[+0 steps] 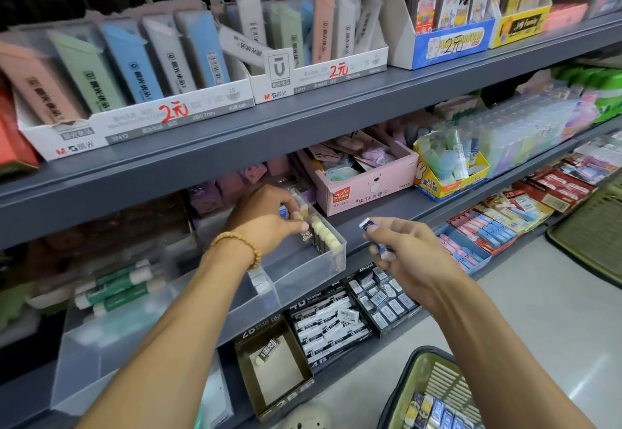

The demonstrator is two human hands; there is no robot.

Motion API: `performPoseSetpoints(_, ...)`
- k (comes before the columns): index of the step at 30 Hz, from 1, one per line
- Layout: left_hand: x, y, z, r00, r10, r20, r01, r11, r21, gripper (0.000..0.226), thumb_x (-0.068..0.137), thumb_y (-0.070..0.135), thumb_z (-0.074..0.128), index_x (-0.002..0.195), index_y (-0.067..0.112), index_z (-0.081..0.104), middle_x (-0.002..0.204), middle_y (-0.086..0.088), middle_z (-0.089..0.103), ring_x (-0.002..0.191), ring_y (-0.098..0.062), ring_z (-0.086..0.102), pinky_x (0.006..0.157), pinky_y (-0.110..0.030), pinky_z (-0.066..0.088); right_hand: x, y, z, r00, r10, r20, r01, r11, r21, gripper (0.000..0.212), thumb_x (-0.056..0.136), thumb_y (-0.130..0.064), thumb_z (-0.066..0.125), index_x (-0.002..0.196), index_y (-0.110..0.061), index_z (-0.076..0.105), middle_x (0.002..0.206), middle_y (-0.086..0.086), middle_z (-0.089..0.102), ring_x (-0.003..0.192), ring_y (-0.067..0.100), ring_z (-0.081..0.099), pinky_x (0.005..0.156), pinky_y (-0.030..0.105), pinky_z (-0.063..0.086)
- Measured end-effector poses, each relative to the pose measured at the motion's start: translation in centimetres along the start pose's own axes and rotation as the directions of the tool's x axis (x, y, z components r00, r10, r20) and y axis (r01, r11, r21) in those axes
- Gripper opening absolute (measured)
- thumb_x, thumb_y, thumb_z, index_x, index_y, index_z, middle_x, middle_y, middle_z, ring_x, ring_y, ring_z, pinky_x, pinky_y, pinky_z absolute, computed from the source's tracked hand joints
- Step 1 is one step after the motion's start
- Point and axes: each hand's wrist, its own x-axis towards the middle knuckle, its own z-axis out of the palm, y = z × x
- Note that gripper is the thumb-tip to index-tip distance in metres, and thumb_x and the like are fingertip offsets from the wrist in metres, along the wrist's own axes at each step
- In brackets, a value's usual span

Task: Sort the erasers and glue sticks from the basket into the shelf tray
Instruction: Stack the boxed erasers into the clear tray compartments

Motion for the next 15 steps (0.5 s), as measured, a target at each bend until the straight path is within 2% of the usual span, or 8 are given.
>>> performPoseSetpoints(4,0.4,0.3,1.2,0.998,0.057,-0.022,-0.053,0.987,0.15,0.018,0.07,0.03,0.083,0.07,0.021,0.068,0.075,0.016,0.059,0.083,-0.014,0.057,0.073,-0.028,0.047,0.1,0.4,-0.7,0.999,-0.009,0.037,0.009,1.0,0.005,0.022,0.094,-0.004,0.064,0.116,-0.001,0.064,0.094,0.01,0.059,0.064,0.01,0.053,0.058,0.023,0.041)
performPoseSetpoints(8,0.6,-0.2,1.8,0.993,0.121,0.011,-0.121,0.969,0.217,0.025,0.065,0.036,0.085,0.076,0.027,0.065,0.086,0.012,0.061,0.088,-0.016,0.058,0.078,-0.034,0.049,0.1,0.7,-1.1,0.999,-0.01,0.051,0.009,1.0,0.02,0.019,0.094,-0.005,0.064,0.113,-0.002,0.066,0.084,0.007,0.055,0.061,0.009,0.051,0.053,0.021,0.041)
performPoseSetpoints(15,0.9,-0.7,1.8,0.984,0.156,0.085,-0.175,0.935,0.309,0.042,0.061,0.037,0.088,0.095,0.032,0.063,0.106,0.011,0.064,0.099,-0.016,0.057,0.082,-0.031,0.046,0.4,1.4,-1.1,1.0,-0.008,0.026,0.006,0.999,0.039,0.015,0.092,-0.007,0.066,0.106,-0.001,0.067,0.078,0.006,0.054,0.058,0.009,0.049,0.05,0.02,0.04)
